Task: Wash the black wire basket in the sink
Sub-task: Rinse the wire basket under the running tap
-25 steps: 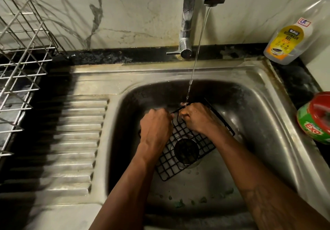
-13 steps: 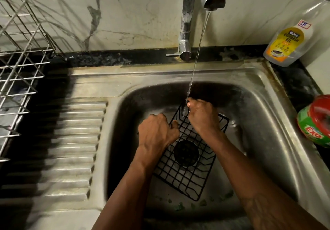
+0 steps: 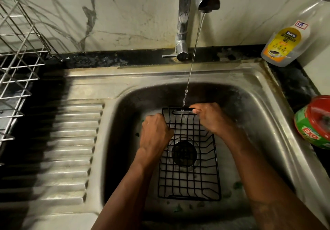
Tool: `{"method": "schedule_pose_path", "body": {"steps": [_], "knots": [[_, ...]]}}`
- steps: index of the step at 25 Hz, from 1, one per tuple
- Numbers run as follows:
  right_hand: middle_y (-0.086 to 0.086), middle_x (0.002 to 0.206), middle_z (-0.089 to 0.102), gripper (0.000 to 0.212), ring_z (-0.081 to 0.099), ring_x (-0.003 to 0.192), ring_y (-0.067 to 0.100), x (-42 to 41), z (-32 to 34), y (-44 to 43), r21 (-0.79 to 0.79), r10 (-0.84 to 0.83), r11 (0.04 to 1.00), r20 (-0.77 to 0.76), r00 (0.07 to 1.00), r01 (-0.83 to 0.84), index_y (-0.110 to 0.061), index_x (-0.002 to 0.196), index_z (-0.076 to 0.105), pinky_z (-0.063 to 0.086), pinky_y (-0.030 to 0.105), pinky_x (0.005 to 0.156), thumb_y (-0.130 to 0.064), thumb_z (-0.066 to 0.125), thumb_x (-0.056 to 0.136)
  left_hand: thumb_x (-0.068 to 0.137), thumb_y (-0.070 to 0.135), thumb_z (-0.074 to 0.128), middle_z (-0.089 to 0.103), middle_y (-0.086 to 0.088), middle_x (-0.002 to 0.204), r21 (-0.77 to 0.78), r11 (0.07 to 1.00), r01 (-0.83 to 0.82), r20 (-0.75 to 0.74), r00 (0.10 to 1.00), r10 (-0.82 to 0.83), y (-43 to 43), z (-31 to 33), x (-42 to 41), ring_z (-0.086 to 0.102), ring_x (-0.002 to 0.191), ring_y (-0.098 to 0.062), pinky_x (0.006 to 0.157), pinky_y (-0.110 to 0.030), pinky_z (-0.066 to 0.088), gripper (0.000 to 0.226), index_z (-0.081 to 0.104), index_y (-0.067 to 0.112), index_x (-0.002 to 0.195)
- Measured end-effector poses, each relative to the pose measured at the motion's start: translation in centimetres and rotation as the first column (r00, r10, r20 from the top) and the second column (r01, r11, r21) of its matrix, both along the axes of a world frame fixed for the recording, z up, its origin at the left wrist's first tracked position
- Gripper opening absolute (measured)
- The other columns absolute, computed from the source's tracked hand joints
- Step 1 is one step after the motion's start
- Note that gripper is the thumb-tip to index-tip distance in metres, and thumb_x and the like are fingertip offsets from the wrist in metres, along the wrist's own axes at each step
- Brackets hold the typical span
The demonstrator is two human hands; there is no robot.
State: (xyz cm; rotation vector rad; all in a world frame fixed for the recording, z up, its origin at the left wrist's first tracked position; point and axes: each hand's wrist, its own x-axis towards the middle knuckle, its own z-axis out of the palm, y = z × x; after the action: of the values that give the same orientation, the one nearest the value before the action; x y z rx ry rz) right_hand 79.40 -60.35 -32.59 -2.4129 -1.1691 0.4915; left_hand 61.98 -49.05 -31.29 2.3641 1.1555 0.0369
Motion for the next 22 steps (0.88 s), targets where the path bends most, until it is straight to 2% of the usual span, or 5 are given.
{"method": "schedule_pose_path", "body": {"steps": [8,12,16,19,22], "knots": [[-0.001,0.132,0.066,0.051,0.06,0.122,0.019,-5.8,-0.6,6.7,0.117,0.333,0.934,0.052,0.942,-0.337,-0.027,0.126,0.07,0.047,0.039,0.105,0.003,0.061,0.086,0.083,0.017,0.075,0.068,-0.001,0.074,-0.006,0.999,0.042,0.178,0.983,-0.04,-1.1,0.8,0.3,0.065,0.067,-0.017,0.062,-0.023,0.047,0.005,0.07,0.014,0.083],[0.001,0.141,0.059,0.071,0.06,0.085,0.002,-2.6,-0.1,1.6,0.078,0.123,0.989,0.074,0.99,-0.128,-0.035,0.144,0.052,0.045,0.01,0.063,0.012,0.052,0.09,0.083,0.011,0.07,0.063,-0.006,0.074,-0.035,0.997,-0.069,0.051,0.996,0.071,-0.6,0.8,0.2,0.063,0.066,-0.022,0.06,-0.031,0.057,0.026,0.053,0.011,0.064],[0.005,0.133,0.066,0.063,0.065,0.115,0.021,-1.4,-0.9,1.3,0.094,0.015,0.995,0.142,0.99,-0.029,-0.02,0.133,0.065,0.054,0.034,0.099,0.016,0.056,0.082,0.082,0.006,0.067,0.058,-0.005,0.067,-0.082,0.996,-0.031,0.047,0.998,0.035,-1.1,1.0,0.5,0.058,0.057,-0.019,0.047,-0.025,0.051,0.03,0.048,0.014,0.06],[0.009,0.125,0.07,0.063,0.066,0.114,0.03,-4.8,-1.2,5.0,0.098,0.203,0.97,0.183,0.962,-0.223,-0.016,0.128,0.069,0.05,0.044,0.099,0.016,0.059,0.074,0.083,0.009,0.065,0.045,0.006,0.057,-0.046,0.999,0.028,0.1,0.995,-0.023,-1.2,1.7,0.4,0.054,0.053,-0.016,0.045,-0.013,0.031,0.041,0.037,0.024,0.057],[-0.004,0.137,0.063,0.061,0.061,0.12,0.021,-3.6,-0.4,3.6,0.064,0.19,0.975,0.248,0.95,-0.212,-0.033,0.138,0.06,0.048,0.04,0.098,0.003,0.051,0.09,0.083,0.006,0.067,0.05,0.004,0.058,-0.034,0.999,-0.04,0.099,0.994,0.043,-0.8,1.7,0.1,0.062,0.059,-0.021,0.052,-0.026,0.051,0.039,0.042,0.021,0.058]]}}
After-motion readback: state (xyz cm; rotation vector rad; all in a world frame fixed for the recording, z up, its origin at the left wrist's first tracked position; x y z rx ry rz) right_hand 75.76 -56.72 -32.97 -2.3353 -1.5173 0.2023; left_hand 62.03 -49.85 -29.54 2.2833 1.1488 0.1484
